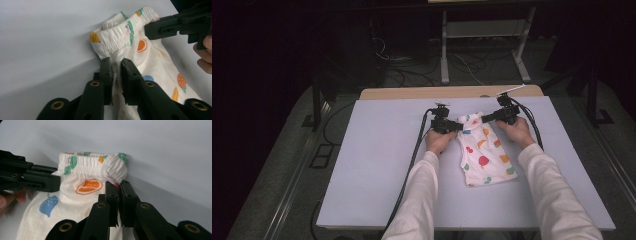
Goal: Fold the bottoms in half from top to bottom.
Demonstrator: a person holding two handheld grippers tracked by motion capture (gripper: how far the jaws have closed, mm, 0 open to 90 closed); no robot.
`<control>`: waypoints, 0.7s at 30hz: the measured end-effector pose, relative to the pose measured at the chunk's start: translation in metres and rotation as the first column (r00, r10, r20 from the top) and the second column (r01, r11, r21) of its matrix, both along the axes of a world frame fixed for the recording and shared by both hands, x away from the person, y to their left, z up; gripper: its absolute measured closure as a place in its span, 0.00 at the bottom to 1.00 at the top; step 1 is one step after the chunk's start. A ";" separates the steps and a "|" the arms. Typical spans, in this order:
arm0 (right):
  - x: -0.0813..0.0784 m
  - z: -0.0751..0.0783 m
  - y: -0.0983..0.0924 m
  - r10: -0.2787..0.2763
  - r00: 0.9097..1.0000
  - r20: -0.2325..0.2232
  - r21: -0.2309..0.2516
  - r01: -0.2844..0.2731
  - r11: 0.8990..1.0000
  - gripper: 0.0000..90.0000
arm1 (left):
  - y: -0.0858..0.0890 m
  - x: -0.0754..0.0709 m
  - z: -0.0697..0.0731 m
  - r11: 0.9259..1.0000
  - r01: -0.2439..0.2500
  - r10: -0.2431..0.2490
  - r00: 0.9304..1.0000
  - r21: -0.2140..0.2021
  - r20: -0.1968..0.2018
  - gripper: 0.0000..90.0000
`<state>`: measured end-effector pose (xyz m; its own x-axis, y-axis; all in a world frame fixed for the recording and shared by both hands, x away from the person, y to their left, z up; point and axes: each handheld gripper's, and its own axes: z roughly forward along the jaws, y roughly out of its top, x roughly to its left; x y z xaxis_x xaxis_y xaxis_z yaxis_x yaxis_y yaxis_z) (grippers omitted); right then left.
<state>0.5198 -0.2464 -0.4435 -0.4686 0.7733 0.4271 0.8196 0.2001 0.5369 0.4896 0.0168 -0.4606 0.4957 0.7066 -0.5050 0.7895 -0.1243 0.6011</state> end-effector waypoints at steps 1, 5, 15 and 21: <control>0.000 0.000 0.000 -0.001 1.000 0.002 0.006 0.001 1.000 0.94 | 0.000 0.000 0.000 1.000 0.000 0.000 1.000 0.000 0.002 0.89; -0.001 0.002 -0.002 -0.008 1.000 0.007 0.021 0.008 1.000 0.95 | -0.002 -0.001 0.001 1.000 -0.002 0.002 1.000 0.011 0.016 0.95; -0.002 0.004 -0.005 -0.017 1.000 0.007 0.041 0.017 0.999 0.95 | 0.002 0.000 0.005 0.999 -0.016 0.015 0.999 0.029 0.043 0.97; -0.002 0.004 -0.003 -0.017 1.000 0.005 0.052 0.016 0.998 0.95 | 0.006 0.001 0.009 0.999 -0.005 0.002 0.998 0.044 0.061 0.97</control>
